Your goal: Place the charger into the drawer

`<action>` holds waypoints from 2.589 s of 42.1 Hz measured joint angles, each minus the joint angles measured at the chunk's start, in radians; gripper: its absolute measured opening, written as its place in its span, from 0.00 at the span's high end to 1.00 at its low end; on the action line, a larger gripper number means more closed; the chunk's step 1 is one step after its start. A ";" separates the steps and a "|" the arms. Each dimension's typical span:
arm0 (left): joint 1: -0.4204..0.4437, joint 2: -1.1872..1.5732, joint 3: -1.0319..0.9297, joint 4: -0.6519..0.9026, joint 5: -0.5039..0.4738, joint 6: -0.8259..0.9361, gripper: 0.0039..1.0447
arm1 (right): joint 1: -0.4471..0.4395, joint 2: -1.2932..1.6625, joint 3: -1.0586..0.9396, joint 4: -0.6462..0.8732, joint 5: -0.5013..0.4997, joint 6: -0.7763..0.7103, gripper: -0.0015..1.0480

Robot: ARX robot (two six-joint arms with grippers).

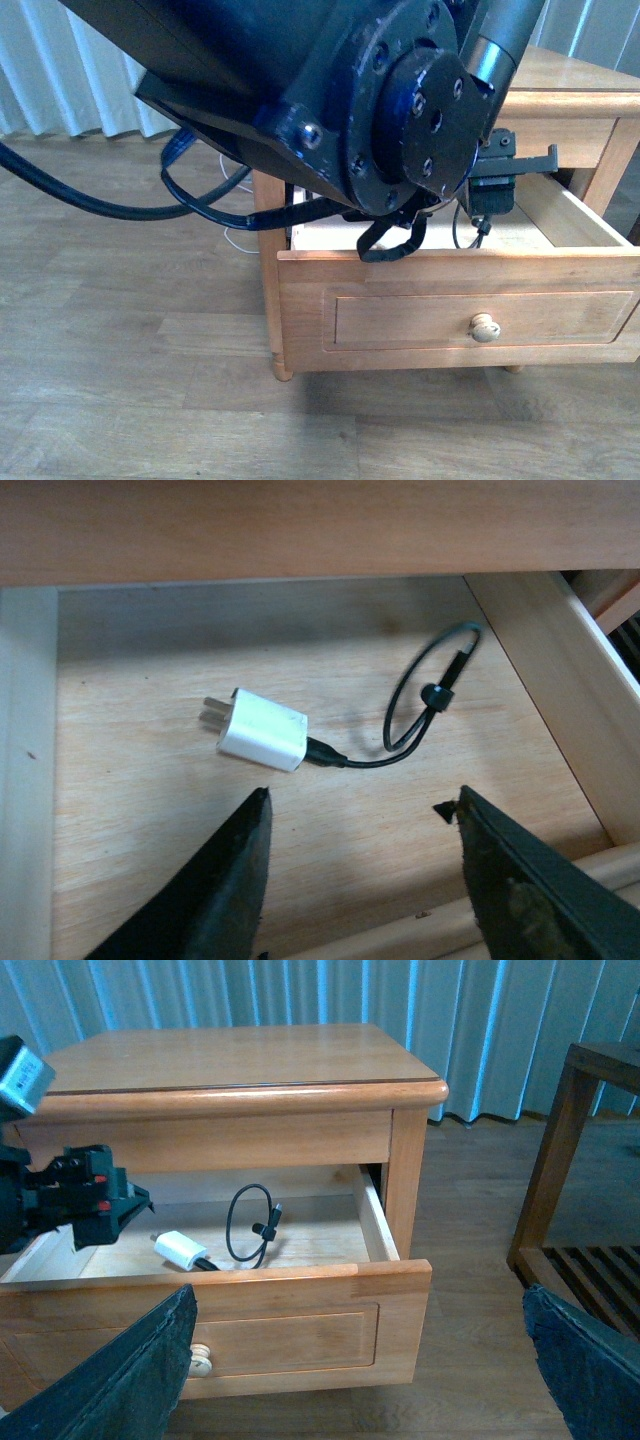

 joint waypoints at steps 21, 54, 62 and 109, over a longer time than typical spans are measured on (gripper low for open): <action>0.112 -0.537 -0.313 0.043 -0.034 0.128 0.05 | 0.000 0.000 0.000 0.000 0.000 0.000 0.08; 0.589 -1.794 -0.964 -0.467 0.150 0.105 0.05 | 0.000 0.000 0.000 0.000 0.000 0.000 0.08; 0.595 -1.797 -0.965 -0.465 0.160 0.106 0.06 | 0.000 0.000 0.000 0.000 0.000 0.000 0.08; 0.677 -2.047 -1.352 -0.268 0.330 0.357 0.96 | 0.000 0.000 0.000 0.000 0.000 0.000 0.08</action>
